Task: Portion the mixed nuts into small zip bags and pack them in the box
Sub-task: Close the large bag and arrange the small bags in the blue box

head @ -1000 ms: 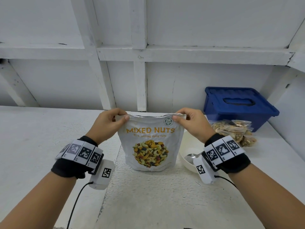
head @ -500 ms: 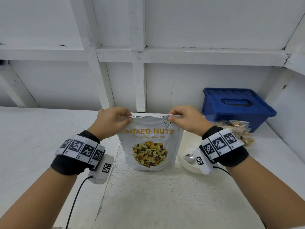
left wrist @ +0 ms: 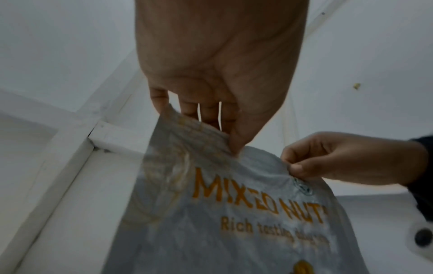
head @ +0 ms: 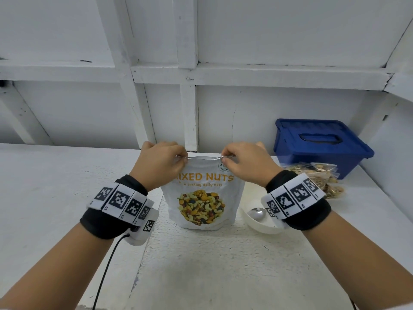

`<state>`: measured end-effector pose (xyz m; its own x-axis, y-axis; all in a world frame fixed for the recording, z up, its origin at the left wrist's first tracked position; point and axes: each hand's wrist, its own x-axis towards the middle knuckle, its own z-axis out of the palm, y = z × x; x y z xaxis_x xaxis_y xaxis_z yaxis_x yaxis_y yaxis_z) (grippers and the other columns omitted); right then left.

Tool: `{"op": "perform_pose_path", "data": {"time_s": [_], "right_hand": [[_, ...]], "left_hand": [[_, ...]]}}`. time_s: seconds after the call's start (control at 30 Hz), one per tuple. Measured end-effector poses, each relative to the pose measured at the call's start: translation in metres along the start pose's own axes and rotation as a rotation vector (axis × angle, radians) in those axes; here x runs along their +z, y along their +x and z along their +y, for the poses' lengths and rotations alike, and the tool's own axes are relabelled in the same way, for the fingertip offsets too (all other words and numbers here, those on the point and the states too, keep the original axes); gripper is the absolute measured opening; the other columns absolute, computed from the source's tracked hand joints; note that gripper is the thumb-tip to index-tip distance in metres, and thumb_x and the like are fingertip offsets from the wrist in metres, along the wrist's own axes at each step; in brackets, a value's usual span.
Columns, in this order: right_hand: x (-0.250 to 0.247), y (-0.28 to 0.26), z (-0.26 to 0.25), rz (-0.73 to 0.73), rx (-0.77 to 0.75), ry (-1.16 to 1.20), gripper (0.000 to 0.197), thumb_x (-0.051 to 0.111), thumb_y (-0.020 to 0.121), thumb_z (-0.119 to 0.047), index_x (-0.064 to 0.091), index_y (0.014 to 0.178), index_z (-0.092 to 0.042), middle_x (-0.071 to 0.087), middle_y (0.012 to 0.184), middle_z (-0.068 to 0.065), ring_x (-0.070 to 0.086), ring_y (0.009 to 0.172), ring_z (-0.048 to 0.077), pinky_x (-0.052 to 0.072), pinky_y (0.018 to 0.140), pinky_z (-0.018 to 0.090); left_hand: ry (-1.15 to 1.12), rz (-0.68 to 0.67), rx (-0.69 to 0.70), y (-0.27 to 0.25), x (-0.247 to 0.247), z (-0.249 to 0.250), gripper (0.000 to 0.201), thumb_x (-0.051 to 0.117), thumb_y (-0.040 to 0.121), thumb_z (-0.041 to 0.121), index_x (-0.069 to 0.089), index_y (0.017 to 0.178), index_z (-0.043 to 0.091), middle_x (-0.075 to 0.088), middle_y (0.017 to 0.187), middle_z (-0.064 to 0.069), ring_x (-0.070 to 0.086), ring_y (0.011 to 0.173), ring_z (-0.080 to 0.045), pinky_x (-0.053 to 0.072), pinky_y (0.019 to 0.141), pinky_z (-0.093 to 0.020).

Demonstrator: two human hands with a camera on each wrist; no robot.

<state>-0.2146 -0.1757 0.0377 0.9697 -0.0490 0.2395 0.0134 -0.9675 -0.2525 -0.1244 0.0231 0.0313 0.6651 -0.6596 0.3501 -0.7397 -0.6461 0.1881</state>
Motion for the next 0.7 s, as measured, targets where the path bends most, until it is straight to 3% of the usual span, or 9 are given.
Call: {"op": "perform_pose_path", "data": {"time_s": [0.17,0.37,0.5,0.6,0.7], "right_hand": [[0.0,0.003,-0.01,-0.013,-0.041,-0.004,0.02,0.045,0.095,-0.033,0.062,0.1,-0.023,0.063,0.1,-0.01,0.054,0.097,0.012,0.027,0.088,0.035],[0.003,0.003,-0.011,0.013,-0.039,-0.059,0.019,0.044,0.095,-0.033,0.06,0.097,-0.023,0.063,0.095,-0.01,0.055,0.093,0.013,0.025,0.086,0.036],[0.002,0.004,-0.018,0.02,-0.07,-0.076,0.02,0.044,0.095,-0.035,0.059,0.097,-0.024,0.061,0.095,-0.011,0.054,0.091,0.011,0.026,0.086,0.038],[0.003,0.004,-0.021,0.021,-0.083,-0.096,0.019,0.042,0.096,-0.032,0.059,0.095,-0.022,0.06,0.091,-0.011,0.054,0.09,0.013,0.026,0.085,0.037],[0.004,0.003,-0.02,0.023,-0.078,-0.075,0.018,0.042,0.096,-0.031,0.058,0.095,-0.022,0.057,0.089,-0.011,0.054,0.09,0.014,0.026,0.086,0.037]], "left_hand": [[0.01,-0.049,0.058,0.003,0.001,0.006,0.023,0.046,0.094,0.033,0.064,0.102,0.021,0.062,0.101,0.009,0.055,0.098,-0.014,0.024,0.08,-0.03],[-0.035,0.033,0.066,0.002,0.008,0.01,0.041,0.034,0.081,0.04,0.067,0.092,0.019,0.063,0.091,0.01,0.059,0.085,-0.017,0.023,0.074,-0.029],[-0.023,-0.001,0.07,0.003,0.007,0.011,0.035,0.038,0.09,0.04,0.066,0.096,0.019,0.063,0.094,0.009,0.058,0.087,-0.015,0.024,0.076,-0.03],[-0.033,-0.042,0.082,0.005,0.008,0.013,0.027,0.045,0.094,0.033,0.066,0.1,0.018,0.063,0.097,0.007,0.058,0.09,-0.016,0.029,0.078,-0.031],[-0.128,-0.044,0.11,0.005,0.009,0.011,0.04,0.04,0.085,0.042,0.068,0.097,0.017,0.065,0.093,0.006,0.06,0.085,-0.017,0.042,0.079,-0.035]]}}
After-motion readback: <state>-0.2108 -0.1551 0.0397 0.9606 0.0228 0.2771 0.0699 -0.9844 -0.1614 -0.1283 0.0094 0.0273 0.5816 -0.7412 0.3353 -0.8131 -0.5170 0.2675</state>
